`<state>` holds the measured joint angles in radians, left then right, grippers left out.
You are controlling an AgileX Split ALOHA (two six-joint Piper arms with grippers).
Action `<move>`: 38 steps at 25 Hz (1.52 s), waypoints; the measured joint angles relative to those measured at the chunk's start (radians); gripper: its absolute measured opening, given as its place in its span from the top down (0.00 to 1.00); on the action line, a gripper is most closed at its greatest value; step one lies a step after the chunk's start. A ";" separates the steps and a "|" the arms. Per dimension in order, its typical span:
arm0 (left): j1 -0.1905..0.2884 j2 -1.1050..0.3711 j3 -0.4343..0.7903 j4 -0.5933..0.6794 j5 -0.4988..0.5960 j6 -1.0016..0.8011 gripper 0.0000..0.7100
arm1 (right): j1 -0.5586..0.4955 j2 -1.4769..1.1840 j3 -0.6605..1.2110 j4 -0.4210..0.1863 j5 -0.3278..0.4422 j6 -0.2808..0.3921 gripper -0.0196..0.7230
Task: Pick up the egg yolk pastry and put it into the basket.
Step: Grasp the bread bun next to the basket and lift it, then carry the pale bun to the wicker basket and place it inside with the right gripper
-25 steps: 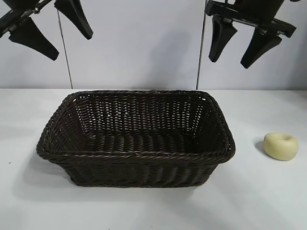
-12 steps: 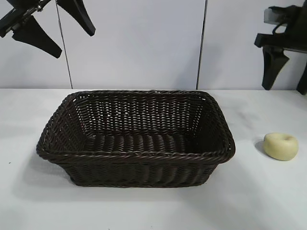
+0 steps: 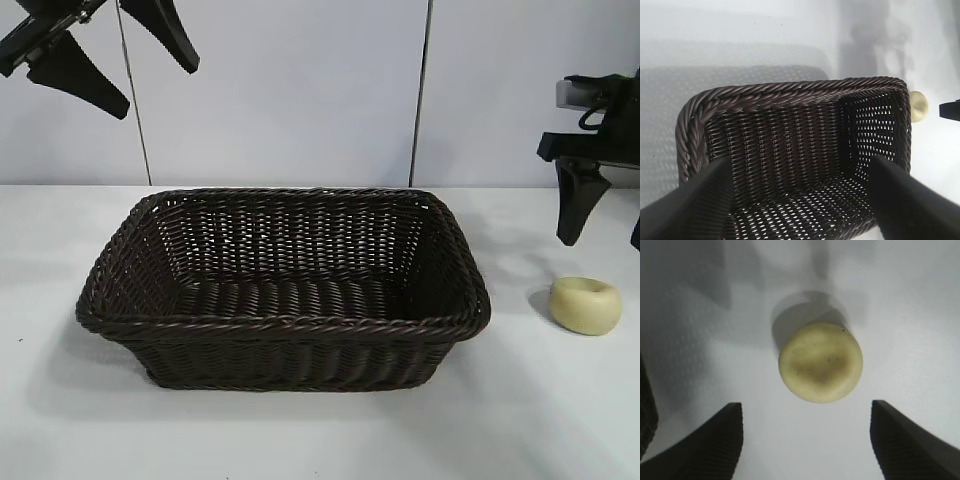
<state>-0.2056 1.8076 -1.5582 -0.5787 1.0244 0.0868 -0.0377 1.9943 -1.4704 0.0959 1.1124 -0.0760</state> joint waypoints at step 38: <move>0.000 0.000 0.000 -0.004 0.001 0.000 0.24 | 0.000 -0.094 -0.139 0.059 0.063 0.000 0.93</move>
<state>-0.2056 1.8076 -1.5582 -0.5827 1.0251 0.0868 -0.0377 1.9003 -1.6092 0.1552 1.1754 -0.0760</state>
